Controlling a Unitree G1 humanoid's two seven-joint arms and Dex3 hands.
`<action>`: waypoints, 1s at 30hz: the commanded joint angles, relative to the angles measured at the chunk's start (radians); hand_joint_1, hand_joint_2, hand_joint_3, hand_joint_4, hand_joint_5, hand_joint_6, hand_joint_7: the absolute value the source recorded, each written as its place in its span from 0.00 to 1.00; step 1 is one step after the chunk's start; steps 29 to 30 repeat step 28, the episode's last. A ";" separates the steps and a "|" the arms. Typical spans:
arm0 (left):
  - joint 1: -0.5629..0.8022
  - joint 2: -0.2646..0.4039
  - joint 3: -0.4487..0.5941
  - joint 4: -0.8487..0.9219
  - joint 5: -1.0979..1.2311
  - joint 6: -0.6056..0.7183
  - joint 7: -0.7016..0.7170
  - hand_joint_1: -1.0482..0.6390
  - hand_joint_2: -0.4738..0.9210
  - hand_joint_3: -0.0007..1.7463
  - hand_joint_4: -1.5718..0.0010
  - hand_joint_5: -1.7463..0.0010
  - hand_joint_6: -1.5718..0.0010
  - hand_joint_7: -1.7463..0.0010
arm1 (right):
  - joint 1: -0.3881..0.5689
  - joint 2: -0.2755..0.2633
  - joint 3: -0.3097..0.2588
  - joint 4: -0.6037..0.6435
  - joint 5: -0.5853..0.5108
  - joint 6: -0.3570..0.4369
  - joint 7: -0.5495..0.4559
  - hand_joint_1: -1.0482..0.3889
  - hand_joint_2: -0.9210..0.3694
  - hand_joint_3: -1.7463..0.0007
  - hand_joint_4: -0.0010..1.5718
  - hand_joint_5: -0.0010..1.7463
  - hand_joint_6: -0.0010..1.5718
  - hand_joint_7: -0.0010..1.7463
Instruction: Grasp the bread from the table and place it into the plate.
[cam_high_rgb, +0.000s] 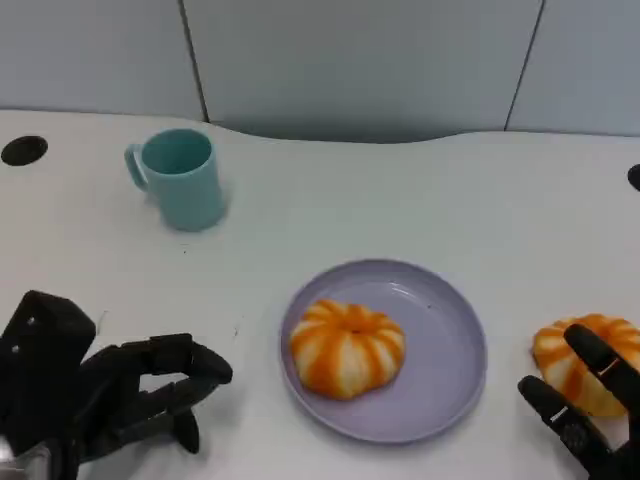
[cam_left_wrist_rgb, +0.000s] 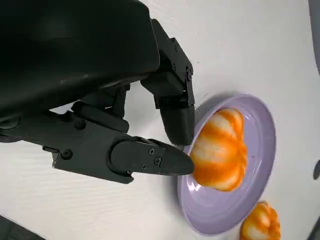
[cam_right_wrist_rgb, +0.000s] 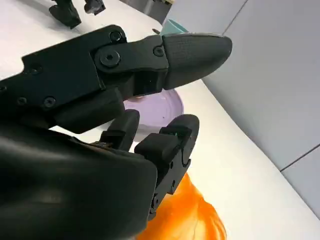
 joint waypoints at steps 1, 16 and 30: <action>0.029 0.007 0.001 0.025 0.026 0.038 0.037 0.23 1.00 0.12 0.57 0.00 0.67 0.13 | 0.006 -0.018 -0.008 -0.018 0.005 0.005 -0.006 0.47 0.00 0.86 0.22 0.54 0.41 0.17; 0.059 0.019 0.012 0.027 0.022 0.000 0.026 0.22 1.00 0.12 0.51 0.00 0.61 0.10 | 0.008 -0.027 -0.011 -0.019 0.007 0.006 0.000 0.47 0.00 0.87 0.21 0.54 0.42 0.15; 0.085 0.028 0.017 0.030 0.018 -0.038 0.009 0.23 1.00 0.13 0.53 0.00 0.63 0.09 | 0.004 -0.027 -0.017 -0.016 0.011 0.006 -0.002 0.48 0.00 0.87 0.21 0.54 0.43 0.14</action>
